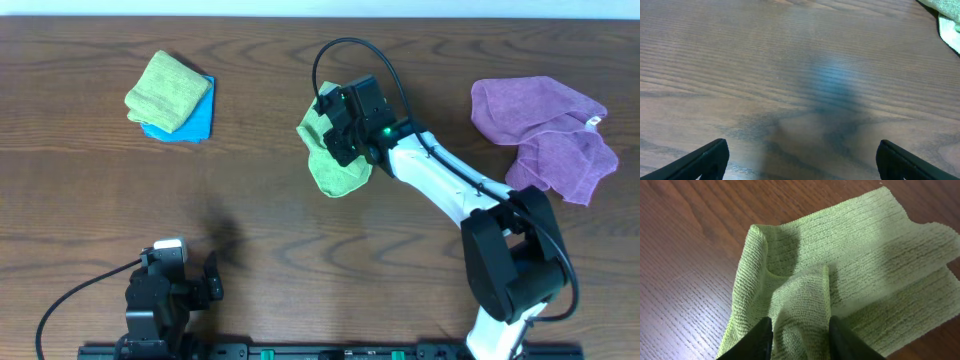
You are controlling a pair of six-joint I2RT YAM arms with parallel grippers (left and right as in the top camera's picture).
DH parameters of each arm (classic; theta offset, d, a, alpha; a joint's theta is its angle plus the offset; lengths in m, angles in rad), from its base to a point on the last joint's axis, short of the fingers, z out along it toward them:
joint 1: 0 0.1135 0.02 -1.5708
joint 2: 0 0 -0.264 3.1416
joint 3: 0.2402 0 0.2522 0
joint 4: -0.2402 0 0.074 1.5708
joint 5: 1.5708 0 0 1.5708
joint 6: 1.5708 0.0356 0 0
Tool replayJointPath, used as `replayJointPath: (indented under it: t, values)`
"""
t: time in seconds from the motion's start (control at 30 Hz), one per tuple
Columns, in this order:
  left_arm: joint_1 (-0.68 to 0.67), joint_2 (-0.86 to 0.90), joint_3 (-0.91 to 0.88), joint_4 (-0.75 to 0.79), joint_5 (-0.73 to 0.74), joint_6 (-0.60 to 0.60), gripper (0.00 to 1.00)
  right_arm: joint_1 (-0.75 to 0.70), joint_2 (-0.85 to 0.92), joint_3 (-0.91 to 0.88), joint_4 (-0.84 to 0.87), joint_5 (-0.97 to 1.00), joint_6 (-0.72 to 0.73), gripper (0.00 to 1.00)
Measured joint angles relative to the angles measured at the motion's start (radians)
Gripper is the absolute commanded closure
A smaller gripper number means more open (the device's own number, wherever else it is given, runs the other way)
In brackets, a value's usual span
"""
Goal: Fold the cloth
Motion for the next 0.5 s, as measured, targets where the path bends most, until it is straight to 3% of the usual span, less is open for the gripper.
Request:
replayJointPath:
  t: [0.1, 0.23, 0.43, 0.5]
  values:
    - [0.0, 0.0, 0.0, 0.0, 0.0, 0.0, 0.05, 0.0, 0.002, 0.0, 0.001, -0.005, 0.002, 0.74]
    - [0.0, 0.0, 0.0, 0.0, 0.0, 0.0, 0.05, 0.0, 0.003, 0.0, -0.001, -0.014, 0.006, 0.9]
    - [0.0, 0.0, 0.0, 0.0, 0.0, 0.0, 0.05, 0.0, 0.006, 0.0, -0.011, -0.048, 0.024, 0.96]
    - [0.0, 0.0, 0.0, 0.0, 0.0, 0.0, 0.05, 0.0, 0.006, 0.0, -0.019, -0.058, 0.03, 0.92]
